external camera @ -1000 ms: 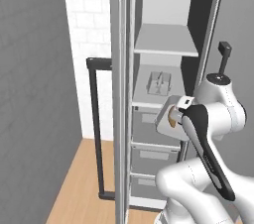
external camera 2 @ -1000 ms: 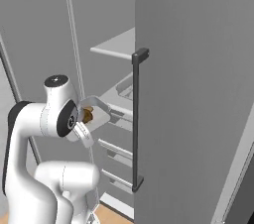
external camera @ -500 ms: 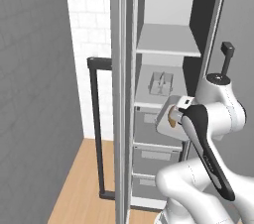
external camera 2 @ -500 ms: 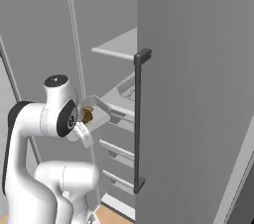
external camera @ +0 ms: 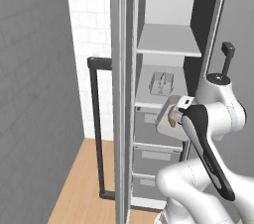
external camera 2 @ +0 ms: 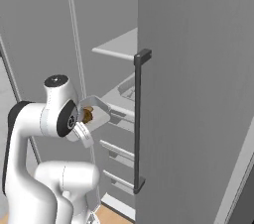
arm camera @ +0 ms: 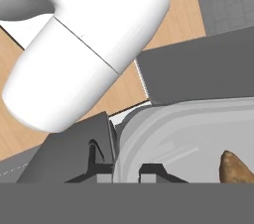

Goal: Take the meat container that has the fish and place it on the second highest rack of the freezer. Then take the vegetable container that has the mushroom and sweet potato and place it on the highest rack of the freezer.

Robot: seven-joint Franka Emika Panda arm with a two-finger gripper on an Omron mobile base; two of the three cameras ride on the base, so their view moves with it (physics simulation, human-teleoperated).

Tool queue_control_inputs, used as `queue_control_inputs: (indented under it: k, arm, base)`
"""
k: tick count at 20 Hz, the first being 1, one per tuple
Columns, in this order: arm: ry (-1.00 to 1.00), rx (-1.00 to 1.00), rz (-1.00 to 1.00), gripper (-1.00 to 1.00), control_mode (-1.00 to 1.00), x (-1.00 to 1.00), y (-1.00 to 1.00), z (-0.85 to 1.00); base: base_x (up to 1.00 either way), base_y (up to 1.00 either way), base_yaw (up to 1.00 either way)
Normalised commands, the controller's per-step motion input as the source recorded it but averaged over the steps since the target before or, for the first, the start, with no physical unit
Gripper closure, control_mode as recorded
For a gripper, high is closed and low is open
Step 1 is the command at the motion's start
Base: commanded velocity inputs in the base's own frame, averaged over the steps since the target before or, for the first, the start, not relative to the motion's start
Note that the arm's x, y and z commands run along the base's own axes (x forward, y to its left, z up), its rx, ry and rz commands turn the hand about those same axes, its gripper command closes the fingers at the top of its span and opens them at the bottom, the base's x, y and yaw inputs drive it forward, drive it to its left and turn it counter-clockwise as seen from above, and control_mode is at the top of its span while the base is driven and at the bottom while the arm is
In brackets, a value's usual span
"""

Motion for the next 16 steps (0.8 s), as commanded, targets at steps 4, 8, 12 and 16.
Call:
queue_control_inputs:
  k: [4, 8, 12, 16]
  arm:
    - [0.00, 0.00, 0.00, 1.00, 1.00, 0.00, 0.00, 0.00]
    - [0.00, 0.00, 0.00, 1.00, 1.00, 0.00, 0.00, 0.00]
    - [0.00, 0.00, 0.00, 1.00, 1.00, 0.00, 0.00, 0.00]
    - [-0.17, 0.00, -0.01, 1.00, -1.00, 0.02, 0.00, 0.12]
  base:
    - [0.40, 0.00, -0.01]
    - [0.01, 0.00, 0.00]
    - [0.00, 0.00, 0.00]
    - [0.00, 0.00, 0.00]
